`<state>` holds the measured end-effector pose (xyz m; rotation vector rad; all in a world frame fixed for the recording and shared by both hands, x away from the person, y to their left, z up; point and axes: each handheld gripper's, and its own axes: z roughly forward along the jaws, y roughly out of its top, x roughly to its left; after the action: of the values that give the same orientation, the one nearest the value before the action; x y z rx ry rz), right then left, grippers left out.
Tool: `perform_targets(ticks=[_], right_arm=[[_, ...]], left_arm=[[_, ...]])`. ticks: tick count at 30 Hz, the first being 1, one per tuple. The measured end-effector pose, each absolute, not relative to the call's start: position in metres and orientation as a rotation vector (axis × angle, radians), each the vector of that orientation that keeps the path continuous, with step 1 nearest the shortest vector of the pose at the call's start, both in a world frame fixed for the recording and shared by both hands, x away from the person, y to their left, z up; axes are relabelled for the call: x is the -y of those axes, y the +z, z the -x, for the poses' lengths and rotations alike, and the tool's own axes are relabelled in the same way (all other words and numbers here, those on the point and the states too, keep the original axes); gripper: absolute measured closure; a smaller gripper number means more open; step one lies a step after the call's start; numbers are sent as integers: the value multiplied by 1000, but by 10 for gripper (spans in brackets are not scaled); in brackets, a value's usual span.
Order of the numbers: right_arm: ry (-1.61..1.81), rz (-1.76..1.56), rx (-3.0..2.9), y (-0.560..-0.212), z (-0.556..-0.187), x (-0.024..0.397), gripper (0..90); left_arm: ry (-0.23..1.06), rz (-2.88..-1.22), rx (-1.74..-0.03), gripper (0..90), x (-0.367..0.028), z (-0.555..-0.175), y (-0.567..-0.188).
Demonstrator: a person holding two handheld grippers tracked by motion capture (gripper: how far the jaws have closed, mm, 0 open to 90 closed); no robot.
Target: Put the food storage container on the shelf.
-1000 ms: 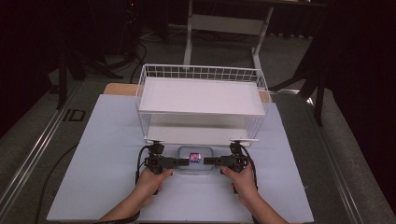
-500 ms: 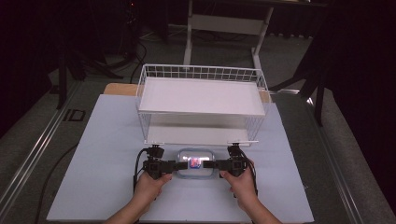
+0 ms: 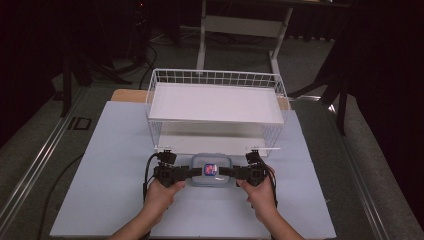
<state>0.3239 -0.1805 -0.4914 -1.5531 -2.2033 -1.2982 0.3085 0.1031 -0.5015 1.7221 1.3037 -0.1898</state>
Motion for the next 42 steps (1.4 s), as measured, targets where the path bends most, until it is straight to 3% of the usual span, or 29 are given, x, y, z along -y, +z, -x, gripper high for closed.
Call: perform_targets(ticks=[16,42], right_arm=[[-1440,1577,2213,-477,-350,185,415],[-1462,1639,2187,-505,-388,177,410]], left_arm=[[-124,-1686,-1247,475,-99,-340,-490],[-100,-1642,-1271,472,-103,-379,-519]])
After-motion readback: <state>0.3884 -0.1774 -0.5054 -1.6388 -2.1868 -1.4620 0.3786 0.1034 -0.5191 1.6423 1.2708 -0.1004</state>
